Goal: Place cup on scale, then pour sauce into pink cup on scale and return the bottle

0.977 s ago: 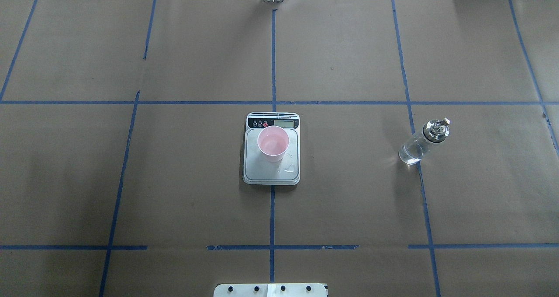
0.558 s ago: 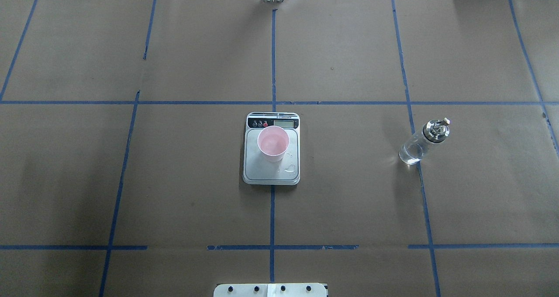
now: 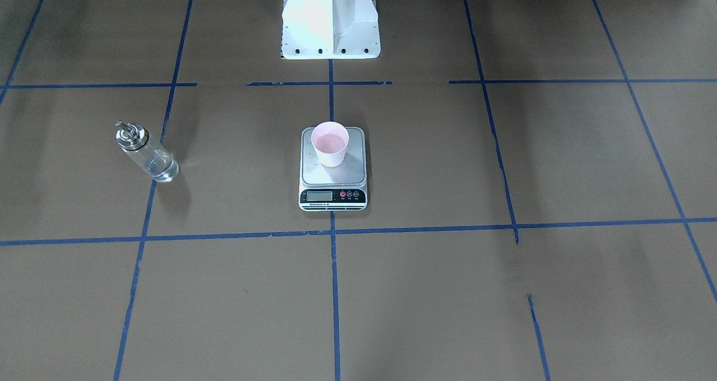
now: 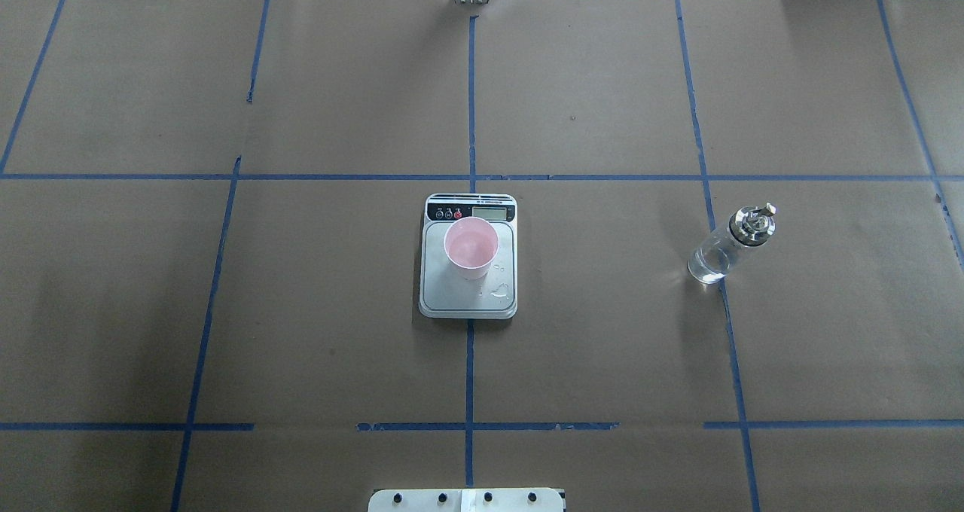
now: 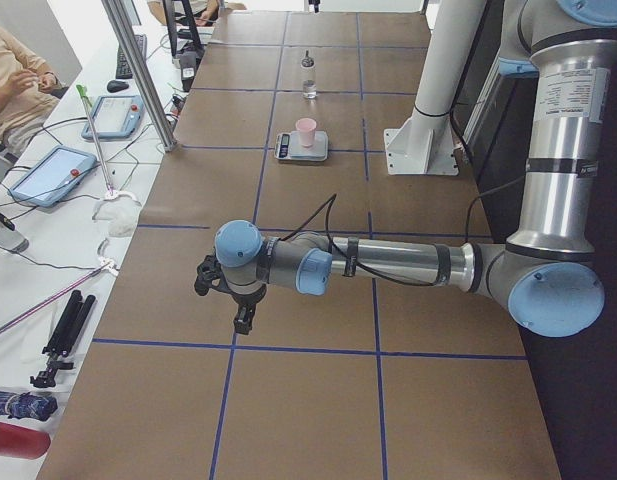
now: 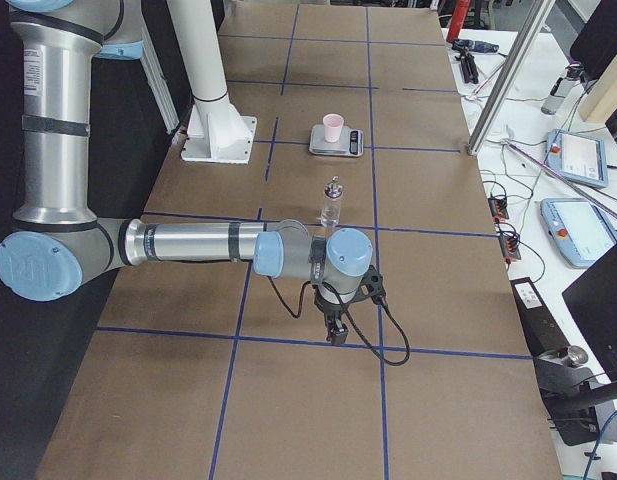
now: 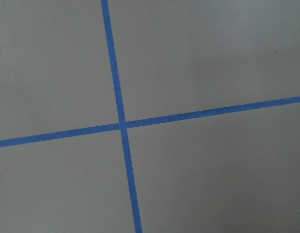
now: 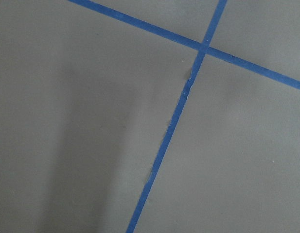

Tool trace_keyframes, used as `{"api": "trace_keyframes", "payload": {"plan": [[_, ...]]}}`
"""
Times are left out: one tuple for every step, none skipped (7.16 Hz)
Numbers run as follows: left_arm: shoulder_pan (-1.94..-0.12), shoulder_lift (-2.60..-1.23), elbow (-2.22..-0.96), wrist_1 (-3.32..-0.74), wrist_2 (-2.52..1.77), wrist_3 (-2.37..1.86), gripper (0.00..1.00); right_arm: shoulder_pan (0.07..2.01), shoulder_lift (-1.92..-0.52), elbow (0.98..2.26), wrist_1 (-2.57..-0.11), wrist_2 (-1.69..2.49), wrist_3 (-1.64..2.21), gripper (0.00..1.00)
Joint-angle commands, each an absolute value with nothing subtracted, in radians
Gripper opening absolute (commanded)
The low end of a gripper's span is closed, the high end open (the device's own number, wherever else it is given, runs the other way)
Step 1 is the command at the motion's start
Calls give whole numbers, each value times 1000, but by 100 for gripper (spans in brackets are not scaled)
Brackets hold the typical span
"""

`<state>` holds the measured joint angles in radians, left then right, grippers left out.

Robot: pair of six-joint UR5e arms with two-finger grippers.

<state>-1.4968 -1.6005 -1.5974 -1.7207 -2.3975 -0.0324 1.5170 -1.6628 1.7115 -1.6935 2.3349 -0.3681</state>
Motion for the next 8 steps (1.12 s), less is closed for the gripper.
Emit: {"api": "trace_keyframes", "payload": {"plan": [[-1497, -1601, -1603, -1721, -2387, -29, 100, 1517, -1663, 1712, -1694, 2336, -368, 100], [-1499, -1600, -1605, -1721, -2384, -29, 100, 1517, -1663, 1713, -1694, 2344, -370, 100], [-1499, -1600, -1605, -1721, -2382, -29, 100, 1517, -1660, 1713, -1694, 2345, -370, 100], [-1499, -1594, -1602, -1721, -2382, -29, 100, 1517, -1657, 1709, -1694, 2345, -370, 100], [-1499, -1595, -1598, -1721, -2382, -31, 100, 1517, -1658, 1709, -1694, 2345, -371, 100], [-1499, -1595, -1595, -1720, -2384, -31, 100, 1517, -1658, 1710, -1694, 2345, -370, 100], [-1499, -1592, -1598, -1720, -2384, -35, 100, 1517, -1657, 1710, -1694, 2345, -370, 100], [-1499, -1592, -1603, -1720, -2384, -38, 100, 1516, -1657, 1715, -1694, 2348, -370, 100]]}}
